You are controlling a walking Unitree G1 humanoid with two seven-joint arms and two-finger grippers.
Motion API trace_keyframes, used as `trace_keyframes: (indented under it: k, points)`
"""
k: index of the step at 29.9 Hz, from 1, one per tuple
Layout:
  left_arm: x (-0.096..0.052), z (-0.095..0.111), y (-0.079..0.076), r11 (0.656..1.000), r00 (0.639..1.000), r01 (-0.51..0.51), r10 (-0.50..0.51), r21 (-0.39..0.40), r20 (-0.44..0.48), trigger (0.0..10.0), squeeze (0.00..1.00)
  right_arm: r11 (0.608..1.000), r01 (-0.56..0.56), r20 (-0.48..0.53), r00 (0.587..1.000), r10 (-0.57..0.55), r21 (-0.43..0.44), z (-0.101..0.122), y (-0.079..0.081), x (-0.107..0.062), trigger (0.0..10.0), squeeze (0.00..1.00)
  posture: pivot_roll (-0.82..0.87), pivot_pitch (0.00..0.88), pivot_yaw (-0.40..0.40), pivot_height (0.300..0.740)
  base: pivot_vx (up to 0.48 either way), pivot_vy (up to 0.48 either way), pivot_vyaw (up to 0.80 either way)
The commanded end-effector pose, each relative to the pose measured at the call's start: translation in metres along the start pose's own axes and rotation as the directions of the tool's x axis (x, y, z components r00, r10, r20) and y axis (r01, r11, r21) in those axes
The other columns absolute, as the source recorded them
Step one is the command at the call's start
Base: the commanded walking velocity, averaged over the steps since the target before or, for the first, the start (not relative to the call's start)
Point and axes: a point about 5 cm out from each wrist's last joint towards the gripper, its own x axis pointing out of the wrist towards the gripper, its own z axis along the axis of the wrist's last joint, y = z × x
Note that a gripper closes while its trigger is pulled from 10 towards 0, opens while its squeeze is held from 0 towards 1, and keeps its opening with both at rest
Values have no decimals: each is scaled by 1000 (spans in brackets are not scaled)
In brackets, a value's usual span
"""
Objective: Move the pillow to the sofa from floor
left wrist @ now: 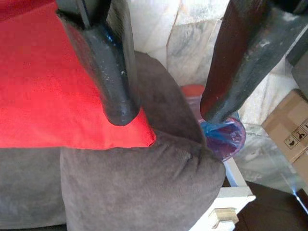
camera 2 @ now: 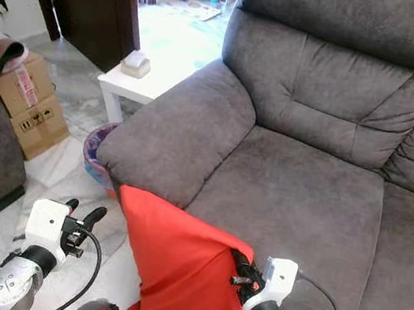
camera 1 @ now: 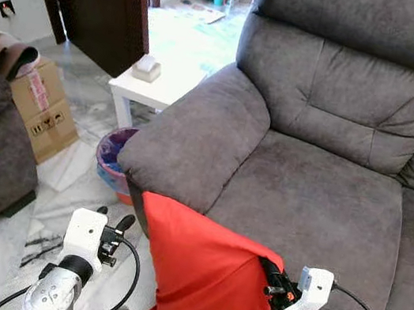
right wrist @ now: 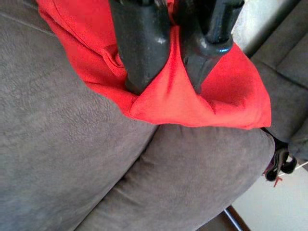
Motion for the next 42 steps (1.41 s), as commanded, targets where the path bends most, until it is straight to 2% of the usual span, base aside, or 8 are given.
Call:
trace_keyframes:
  k: [1, 15, 23, 27, 33, 34, 38, 42]
  points:
    - [1, -1, 2, 1000, 1000, 11, -11, 4, 1, 10000, 0, 999, -8, 81, 997, 11, -41, 18, 2, 6, 10000, 0, 63, 80, 53, 682, 0, 0, 0]
    - [-3, -8, 7, 994, 994, 102, -100, 36, -51, 10000, 0, 996, -69, 70, 995, 74, -64, 21, 5, 5, 10000, 0, 70, 59, 49, 740, 0, 0, 0]
    - [-26, -31, 22, 909, 902, 391, -347, 143, -259, 10000, 0, 910, -378, -210, 916, 341, -170, 2, 16, -10, 10000, 0, 75, 39, 50, 740, 0, 0, 0]
    - [-28, -33, 27, 894, 878, 426, -372, 139, -300, 10000, 0, 860, -478, -287, 862, 419, -181, 0, 19, -15, 10000, 0, 70, 33, 51, 740, 0, 0, 0]
    - [-29, -32, 33, 781, 802, 572, -469, 249, -370, 10000, 0, 727, -668, -456, 703, 546, -159, -1, 26, -25, 10000, 0, 77, 42, 44, 740, 0, 0, 0]
    - [-29, -32, 33, 781, 802, 572, -469, 249, -370, 10000, 0, 727, -668, -456, 703, 546, -159, -1, 26, -25, 10000, 0, 77, 42, 44, 740, 0, 0, 0]
    - [-38, -37, 40, 669, 697, 695, -537, 263, -474, 10000, 0, 659, -738, -528, 620, 580, -143, 3, 27, -29, 10000, 0, 83, 51, 39, 740, 0, 0, 0]
    - [-41, -39, 44, 594, 650, 746, -551, 301, -523, 10000, 0, 627, -768, -560, 579, 593, -130, 4, 28, -32, 10000, 0, 85, 59, 37, 740, 0, 0, 0]
